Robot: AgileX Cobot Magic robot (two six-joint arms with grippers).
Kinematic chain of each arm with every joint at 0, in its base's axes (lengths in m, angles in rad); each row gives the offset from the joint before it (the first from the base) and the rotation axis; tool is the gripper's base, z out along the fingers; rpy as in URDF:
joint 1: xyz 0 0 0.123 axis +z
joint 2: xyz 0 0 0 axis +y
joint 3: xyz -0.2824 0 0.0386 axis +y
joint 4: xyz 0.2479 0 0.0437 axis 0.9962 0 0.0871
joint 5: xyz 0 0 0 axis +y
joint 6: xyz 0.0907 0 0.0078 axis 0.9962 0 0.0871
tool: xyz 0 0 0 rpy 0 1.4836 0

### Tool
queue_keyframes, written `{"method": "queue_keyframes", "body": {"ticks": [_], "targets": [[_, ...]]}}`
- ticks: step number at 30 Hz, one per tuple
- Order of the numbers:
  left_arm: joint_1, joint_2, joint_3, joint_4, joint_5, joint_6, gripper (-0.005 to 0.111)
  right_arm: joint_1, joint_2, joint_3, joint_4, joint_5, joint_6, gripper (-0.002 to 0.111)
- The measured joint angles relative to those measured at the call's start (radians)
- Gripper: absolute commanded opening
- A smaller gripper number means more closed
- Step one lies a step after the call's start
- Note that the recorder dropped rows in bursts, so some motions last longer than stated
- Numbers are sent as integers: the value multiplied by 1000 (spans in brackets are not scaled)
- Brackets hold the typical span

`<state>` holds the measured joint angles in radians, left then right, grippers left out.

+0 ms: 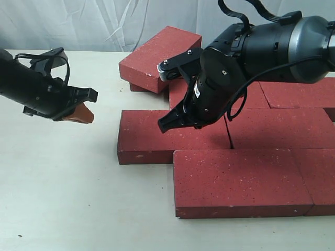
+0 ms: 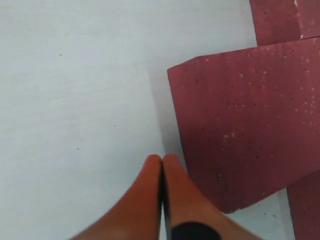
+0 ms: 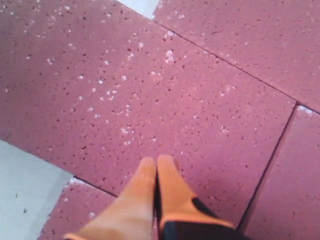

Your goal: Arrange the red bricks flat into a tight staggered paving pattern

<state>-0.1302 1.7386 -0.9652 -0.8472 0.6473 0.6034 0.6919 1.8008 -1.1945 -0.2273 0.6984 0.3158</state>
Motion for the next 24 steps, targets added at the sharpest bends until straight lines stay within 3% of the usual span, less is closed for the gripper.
{"method": "queue_keyframes", "body": {"ticks": [12, 24], "targets": [[0, -221, 0, 71, -43, -21, 0, -31, -3, 0, -19, 9, -5, -1], [0, -416, 0, 375, -118, -270, 0, -173, -18, 0, 5, 10, -5, -1]]}}
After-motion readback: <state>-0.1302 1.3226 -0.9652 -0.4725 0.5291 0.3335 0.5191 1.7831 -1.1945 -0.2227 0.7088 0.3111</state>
